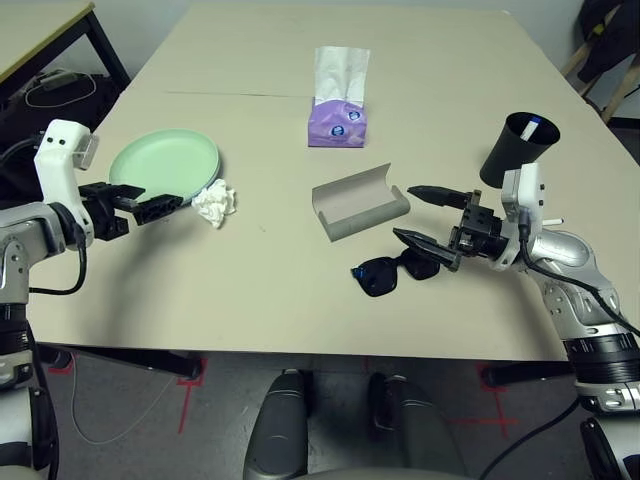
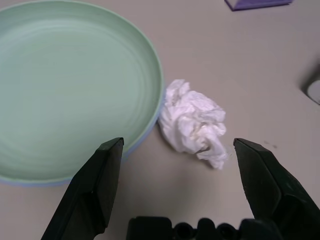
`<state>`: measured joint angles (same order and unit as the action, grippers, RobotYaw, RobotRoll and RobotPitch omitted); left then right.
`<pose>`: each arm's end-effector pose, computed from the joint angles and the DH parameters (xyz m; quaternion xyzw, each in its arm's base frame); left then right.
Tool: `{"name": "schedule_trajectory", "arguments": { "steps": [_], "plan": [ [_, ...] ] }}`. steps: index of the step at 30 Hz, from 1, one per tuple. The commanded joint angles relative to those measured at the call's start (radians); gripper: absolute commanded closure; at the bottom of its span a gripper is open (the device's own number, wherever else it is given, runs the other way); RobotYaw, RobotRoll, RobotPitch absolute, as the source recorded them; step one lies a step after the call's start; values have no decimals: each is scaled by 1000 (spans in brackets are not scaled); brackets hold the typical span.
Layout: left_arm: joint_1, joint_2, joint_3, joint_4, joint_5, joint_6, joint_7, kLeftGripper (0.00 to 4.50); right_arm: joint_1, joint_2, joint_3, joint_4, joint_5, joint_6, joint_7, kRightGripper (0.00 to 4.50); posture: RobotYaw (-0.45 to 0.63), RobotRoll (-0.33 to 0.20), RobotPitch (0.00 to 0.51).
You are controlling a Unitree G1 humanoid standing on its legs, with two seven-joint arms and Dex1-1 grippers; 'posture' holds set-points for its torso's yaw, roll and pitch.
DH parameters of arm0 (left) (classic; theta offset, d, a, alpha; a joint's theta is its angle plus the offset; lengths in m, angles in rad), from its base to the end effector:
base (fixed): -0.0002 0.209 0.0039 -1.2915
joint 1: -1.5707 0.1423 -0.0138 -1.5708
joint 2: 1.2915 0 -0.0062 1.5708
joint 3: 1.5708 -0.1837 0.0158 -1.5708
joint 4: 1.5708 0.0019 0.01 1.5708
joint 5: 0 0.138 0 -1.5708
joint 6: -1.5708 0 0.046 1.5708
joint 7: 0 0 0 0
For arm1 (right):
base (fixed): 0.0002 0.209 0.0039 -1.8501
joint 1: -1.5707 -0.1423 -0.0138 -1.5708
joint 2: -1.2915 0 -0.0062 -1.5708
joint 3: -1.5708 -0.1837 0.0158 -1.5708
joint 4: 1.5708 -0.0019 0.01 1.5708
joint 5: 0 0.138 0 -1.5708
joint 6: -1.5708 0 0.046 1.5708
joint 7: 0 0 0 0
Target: Organize and tidy the items on the table.
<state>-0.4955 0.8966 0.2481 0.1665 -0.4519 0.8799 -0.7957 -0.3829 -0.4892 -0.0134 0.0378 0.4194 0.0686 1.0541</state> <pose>0.2499 0.3312 0.2067 0.0218 0.1961 -0.2019 0.9593 0.2674 -0.2198 0.1459 -0.0977 -0.1016 0.5245 0.8397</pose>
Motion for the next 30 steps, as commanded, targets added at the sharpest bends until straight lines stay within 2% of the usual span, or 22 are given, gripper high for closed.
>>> {"name": "schedule_trajectory", "arguments": {
  "steps": [1,10,13,16,26,30],
  "plan": [
    [-10,-22,-30,-28,-2,-4,-7,39,5,1,-3,4,4,-12,6,0,106,0,126],
    [-53,-63,-113,35,54,-78,-6,39,10,-2,-8,17,3,-27,10,0,102,0,125],
    [-69,-63,-150,85,107,-132,5,39,11,-1,-7,13,4,-26,7,0,102,0,125],
    [-85,-63,-183,176,175,-210,20,613,10,0,-6,3,6,-20,3,0,102,0,125],
    [-119,-69,-186,257,202,-233,-17,4470,-1,-6,-9,-4,8,-9,-3,0,89,0,129],
    [-136,-73,-165,240,183,-218,-27,4470,-3,-6,-6,-6,6,-4,-6,0,91,0,128]
  ]
}}
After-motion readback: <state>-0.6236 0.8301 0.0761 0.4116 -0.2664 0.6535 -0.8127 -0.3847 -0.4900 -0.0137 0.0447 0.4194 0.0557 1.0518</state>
